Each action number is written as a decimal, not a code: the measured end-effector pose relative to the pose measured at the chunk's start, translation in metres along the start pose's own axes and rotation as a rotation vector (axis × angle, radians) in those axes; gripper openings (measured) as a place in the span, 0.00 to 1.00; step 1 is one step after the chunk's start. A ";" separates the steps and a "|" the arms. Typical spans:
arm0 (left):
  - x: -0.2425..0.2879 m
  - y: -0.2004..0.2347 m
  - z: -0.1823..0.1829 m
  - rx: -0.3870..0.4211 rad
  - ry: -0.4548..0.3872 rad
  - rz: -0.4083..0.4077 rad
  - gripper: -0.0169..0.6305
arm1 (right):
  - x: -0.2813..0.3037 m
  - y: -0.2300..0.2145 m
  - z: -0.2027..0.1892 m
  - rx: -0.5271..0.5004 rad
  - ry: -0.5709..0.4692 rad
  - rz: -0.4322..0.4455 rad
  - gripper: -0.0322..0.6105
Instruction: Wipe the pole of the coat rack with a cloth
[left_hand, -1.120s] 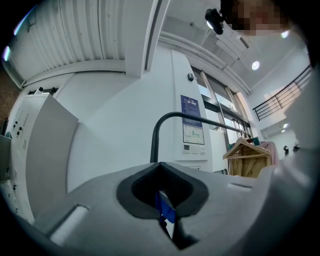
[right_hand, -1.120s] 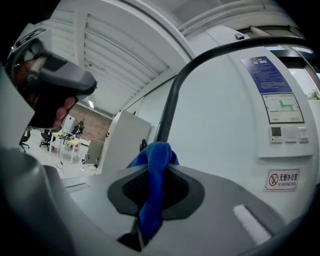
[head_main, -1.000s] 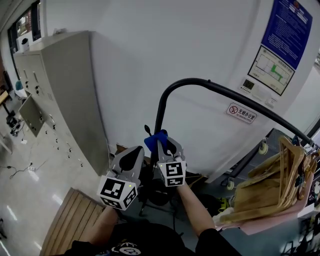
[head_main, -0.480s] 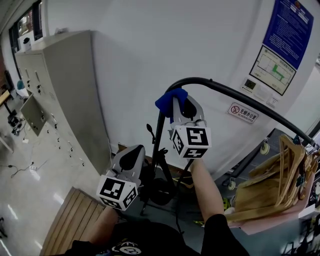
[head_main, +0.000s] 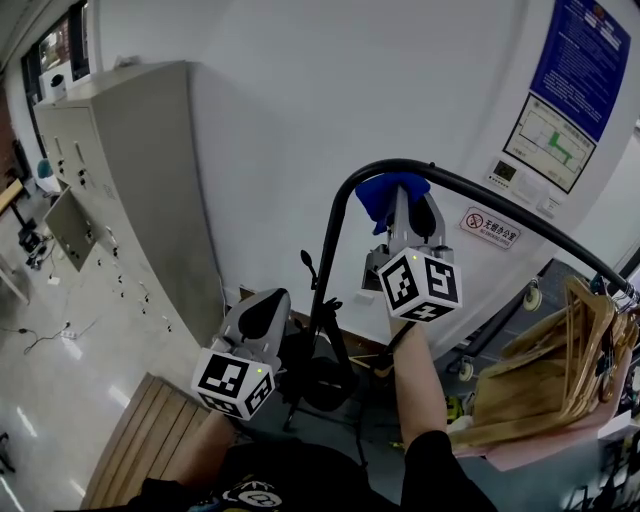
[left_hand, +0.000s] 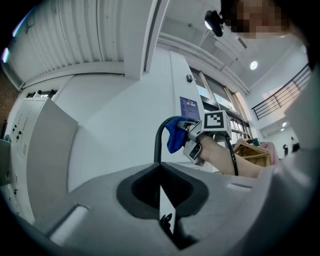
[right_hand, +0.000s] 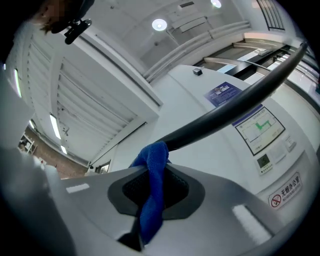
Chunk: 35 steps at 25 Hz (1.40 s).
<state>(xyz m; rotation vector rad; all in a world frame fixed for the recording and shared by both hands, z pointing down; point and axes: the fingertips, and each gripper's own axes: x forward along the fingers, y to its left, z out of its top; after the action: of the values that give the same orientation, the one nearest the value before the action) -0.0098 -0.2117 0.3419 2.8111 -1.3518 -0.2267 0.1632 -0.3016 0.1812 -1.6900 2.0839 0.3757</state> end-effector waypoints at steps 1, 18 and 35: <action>0.000 0.000 -0.001 0.000 0.002 -0.001 0.03 | 0.001 0.008 -0.004 -0.015 0.006 0.028 0.11; -0.007 0.011 -0.017 -0.022 0.027 0.022 0.03 | -0.123 0.091 -0.250 -0.237 0.491 0.249 0.11; -0.006 0.013 -0.027 -0.040 0.040 0.033 0.03 | -0.010 0.056 -0.070 0.073 0.106 0.192 0.11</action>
<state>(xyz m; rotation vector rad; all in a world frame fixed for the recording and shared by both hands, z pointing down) -0.0201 -0.2164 0.3702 2.7437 -1.3684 -0.1936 0.0996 -0.3137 0.2437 -1.5029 2.3161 0.2697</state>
